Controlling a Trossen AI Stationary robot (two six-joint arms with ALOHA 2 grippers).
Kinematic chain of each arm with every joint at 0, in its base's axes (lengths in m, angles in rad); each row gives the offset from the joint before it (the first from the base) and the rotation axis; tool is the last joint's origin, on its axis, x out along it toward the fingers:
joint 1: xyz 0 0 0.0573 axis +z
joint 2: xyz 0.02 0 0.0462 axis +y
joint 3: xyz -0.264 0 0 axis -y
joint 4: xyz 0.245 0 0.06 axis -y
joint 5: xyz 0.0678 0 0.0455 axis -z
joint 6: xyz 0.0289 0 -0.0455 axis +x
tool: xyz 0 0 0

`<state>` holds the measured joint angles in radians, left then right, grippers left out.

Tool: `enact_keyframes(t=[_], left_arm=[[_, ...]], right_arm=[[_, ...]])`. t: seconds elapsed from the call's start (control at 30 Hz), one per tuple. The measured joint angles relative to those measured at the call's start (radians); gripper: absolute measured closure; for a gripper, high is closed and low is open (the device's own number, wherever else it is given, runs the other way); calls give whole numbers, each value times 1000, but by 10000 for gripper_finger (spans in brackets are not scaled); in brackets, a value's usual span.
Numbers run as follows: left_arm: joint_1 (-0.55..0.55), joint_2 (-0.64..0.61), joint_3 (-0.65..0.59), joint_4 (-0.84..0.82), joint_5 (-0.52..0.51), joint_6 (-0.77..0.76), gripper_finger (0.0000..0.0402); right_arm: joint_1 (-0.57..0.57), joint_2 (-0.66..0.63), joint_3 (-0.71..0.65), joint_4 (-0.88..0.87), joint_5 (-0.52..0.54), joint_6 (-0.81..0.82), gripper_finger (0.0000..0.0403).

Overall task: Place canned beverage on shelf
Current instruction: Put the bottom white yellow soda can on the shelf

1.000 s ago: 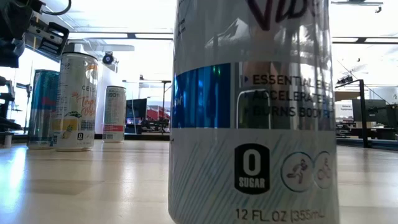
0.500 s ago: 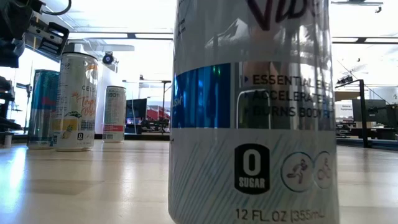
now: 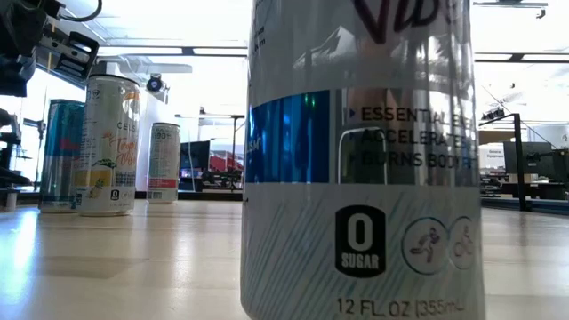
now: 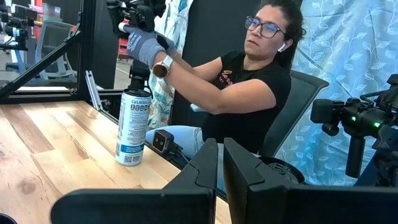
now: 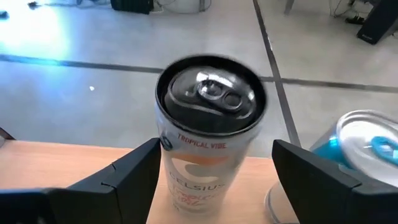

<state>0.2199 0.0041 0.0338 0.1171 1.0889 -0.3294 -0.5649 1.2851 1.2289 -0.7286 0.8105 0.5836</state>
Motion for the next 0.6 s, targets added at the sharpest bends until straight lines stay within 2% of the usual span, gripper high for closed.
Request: enact_keyframes(t=[0.6], left_arm=[[0,0,0,0,0,0,398]], right_arm=[[12,-17,0,-107,52,39,109]])
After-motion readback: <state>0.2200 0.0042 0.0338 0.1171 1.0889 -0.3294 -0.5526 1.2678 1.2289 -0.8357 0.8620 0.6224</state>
